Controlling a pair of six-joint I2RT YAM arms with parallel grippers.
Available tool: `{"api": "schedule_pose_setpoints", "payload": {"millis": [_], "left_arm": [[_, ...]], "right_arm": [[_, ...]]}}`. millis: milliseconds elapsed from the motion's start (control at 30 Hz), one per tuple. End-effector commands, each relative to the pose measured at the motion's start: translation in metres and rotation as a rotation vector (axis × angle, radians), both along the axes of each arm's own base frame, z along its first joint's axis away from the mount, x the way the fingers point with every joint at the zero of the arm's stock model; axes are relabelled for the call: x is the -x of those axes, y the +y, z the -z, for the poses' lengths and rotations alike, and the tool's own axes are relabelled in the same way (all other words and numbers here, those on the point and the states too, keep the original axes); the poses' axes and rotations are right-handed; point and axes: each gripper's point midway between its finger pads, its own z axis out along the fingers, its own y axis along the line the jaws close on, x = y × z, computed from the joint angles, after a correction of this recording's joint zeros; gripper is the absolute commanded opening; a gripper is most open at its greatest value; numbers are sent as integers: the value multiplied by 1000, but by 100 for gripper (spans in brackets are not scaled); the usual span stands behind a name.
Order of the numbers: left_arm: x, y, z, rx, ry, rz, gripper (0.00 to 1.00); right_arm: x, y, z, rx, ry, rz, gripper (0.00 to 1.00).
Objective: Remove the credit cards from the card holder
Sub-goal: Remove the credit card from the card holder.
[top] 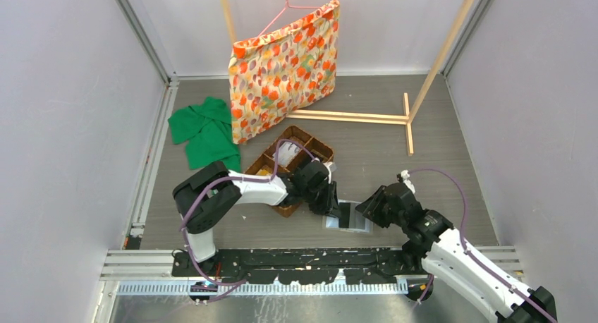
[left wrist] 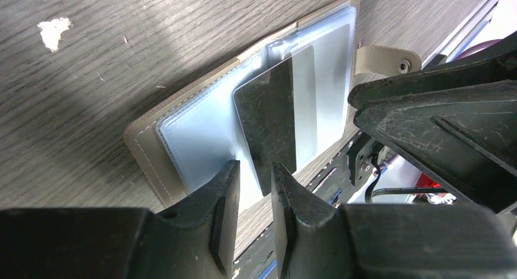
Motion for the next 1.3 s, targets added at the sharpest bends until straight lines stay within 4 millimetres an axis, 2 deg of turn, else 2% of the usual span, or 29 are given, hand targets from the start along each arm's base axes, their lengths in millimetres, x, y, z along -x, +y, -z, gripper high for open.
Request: {"api": "schedule_pose_setpoints", "payload": {"millis": [0, 300, 733, 833, 900, 967, 1000, 1267], "left_arm": [[0, -2, 0, 26, 9, -4, 28], [1, -6, 6, 30, 29, -1, 29], [1, -11, 8, 66, 49, -13, 28], [-1, -11, 8, 74, 49, -20, 23], [-2, -11, 7, 78, 50, -25, 15], [-3, -9, 7, 79, 51, -33, 3], [-4, -9, 7, 79, 50, -36, 1], [-10, 3, -6, 82, 10, -50, 1]], "right_arm": [[-8, 11, -9, -22, -37, -34, 41], [5, 13, 22, -22, 51, -57, 41], [14, 12, 35, -23, 91, -66, 41], [14, 11, 37, -22, 94, -62, 41], [14, 11, 38, -20, 94, -60, 41], [14, 10, 39, -19, 97, -58, 41], [15, 10, 39, -18, 97, -57, 41], [15, 6, 42, 0, 101, -38, 41]]}}
